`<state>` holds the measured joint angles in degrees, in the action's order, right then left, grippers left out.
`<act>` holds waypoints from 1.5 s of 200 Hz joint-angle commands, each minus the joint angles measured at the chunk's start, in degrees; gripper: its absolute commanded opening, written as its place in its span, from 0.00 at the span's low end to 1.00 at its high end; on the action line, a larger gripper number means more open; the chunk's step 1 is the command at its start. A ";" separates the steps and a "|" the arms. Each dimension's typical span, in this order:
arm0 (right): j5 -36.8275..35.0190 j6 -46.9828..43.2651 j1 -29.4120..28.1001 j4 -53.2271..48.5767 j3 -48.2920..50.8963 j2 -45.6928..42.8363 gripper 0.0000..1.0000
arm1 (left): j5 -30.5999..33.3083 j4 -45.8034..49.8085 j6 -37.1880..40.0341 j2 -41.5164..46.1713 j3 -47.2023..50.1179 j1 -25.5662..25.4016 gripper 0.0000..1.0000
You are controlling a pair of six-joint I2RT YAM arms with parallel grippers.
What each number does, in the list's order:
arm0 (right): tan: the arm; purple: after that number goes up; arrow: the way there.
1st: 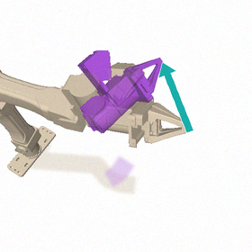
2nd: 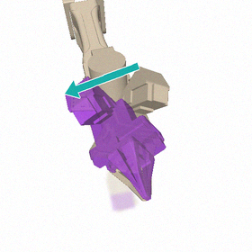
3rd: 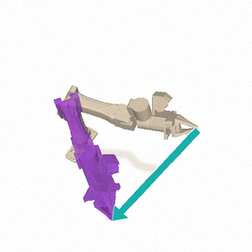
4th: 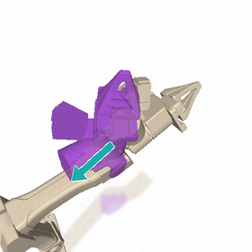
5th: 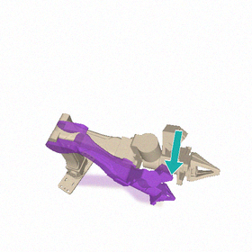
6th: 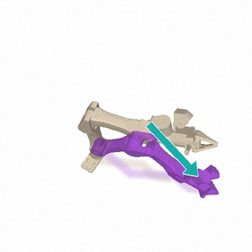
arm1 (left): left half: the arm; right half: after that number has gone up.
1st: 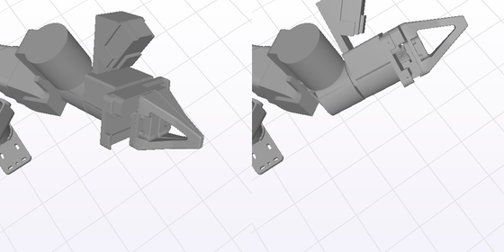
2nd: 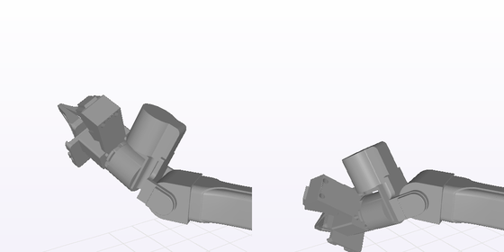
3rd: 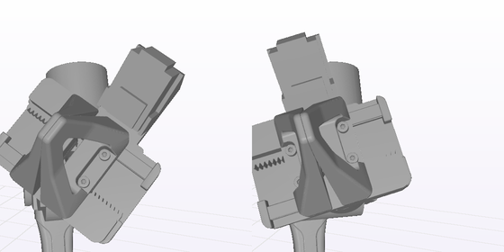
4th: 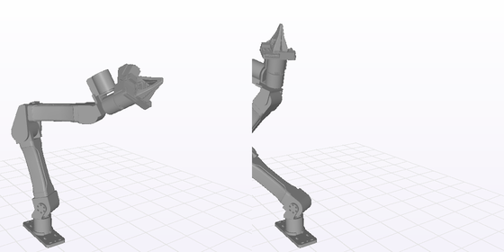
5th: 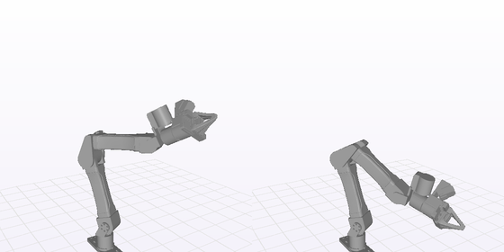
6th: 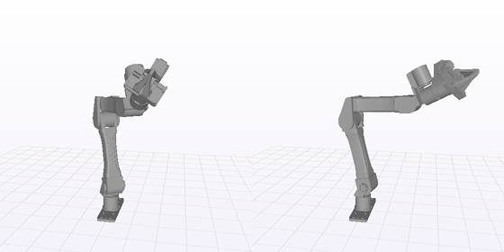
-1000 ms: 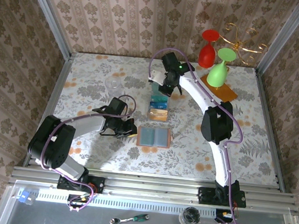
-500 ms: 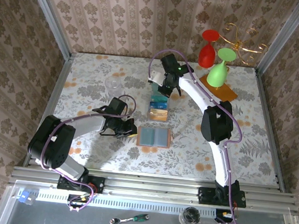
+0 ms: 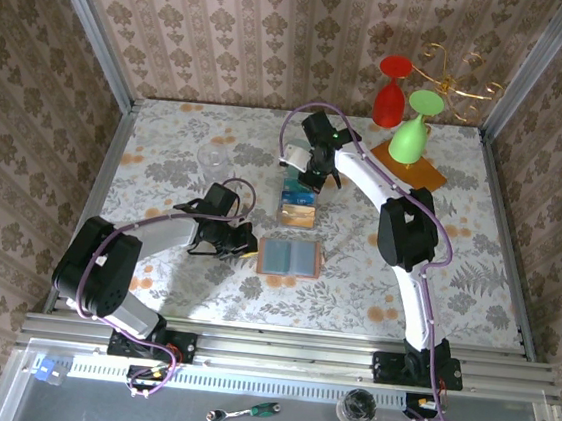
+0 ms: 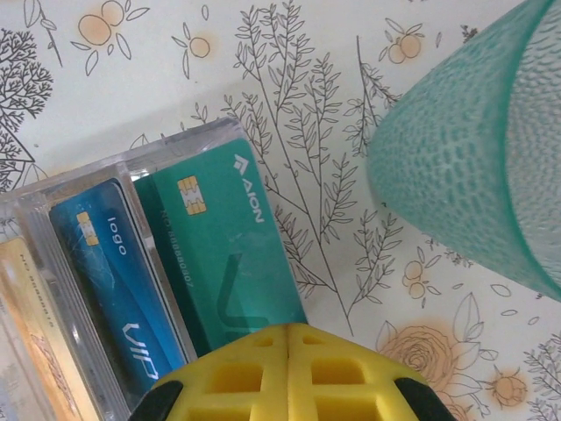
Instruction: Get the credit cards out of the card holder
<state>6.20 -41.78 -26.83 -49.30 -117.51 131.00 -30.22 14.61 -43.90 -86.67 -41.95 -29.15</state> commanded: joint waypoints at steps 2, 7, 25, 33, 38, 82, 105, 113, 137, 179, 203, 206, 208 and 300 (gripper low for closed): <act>2.15 0.12 0.02 -0.59 0.39 -0.33 0.03 | -0.18 0.84 -0.63 0.22 0.38 0.56 0.02; 1.92 0.18 0.02 -0.50 0.37 -0.45 0.03 | -0.18 0.85 -0.65 0.27 0.39 0.57 0.02; 1.24 0.37 0.03 0.32 0.39 -1.15 0.02 | -0.16 0.75 -0.57 0.23 0.29 0.49 0.02; 0.87 0.67 0.02 0.89 0.40 -1.59 0.03 | -0.19 0.70 -0.56 0.28 0.29 0.51 0.02; 0.67 0.84 0.02 1.33 0.45 -1.94 0.03 | -0.16 0.68 -0.58 0.30 0.29 0.49 0.02; 1.52 3.52 -0.06 3.68 2.92 -6.53 0.04 | -0.32 -0.43 -0.67 0.19 0.81 0.49 0.02; 2.24 6.26 -0.32 5.43 6.70 -9.74 0.04 | -0.45 -1.26 -0.48 -0.43 1.05 0.49 0.02; 2.56 7.76 -0.48 6.21 8.30 -10.93 0.05 | -0.62 -1.83 -0.40 -0.72 1.24 0.49 0.02; 3.76 13.59 -1.09 9.14 13.72 -15.26 0.05 | -0.97 -3.14 -0.48 -1.22 1.86 0.49 0.02; 5.15 29.64 -2.83 14.81 24.22 -22.88 0.08 | -1.40 -5.50 -0.31 -1.79 3.43 0.41 0.02; 5.61 42.30 -3.66 16.30 28.63 -25.73 0.10 | -1.73 -6.75 -0.36 -2.00 4.46 0.23 0.01; 5.77 43.62 -3.81 16.49 29.25 -26.07 0.10 | -1.77 -6.94 -0.44 -2.00 4.65 0.16 0.01; 6.02 44.81 -3.90 16.75 29.73 -26.33 0.10 | -1.77 -7.11 -0.43 -2.03 4.68 0.15 0.01; 12.87 73.50 -9.87 23.31 45.33 -33.28 0.11 | -1.42 -9.15 -1.59 -2.30 5.24 -2.05 0.00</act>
<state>15.57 22.57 -35.42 -28.27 -74.81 99.79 -31.27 6.35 -44.77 -88.18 -37.01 -30.55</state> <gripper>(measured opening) 0.105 0.063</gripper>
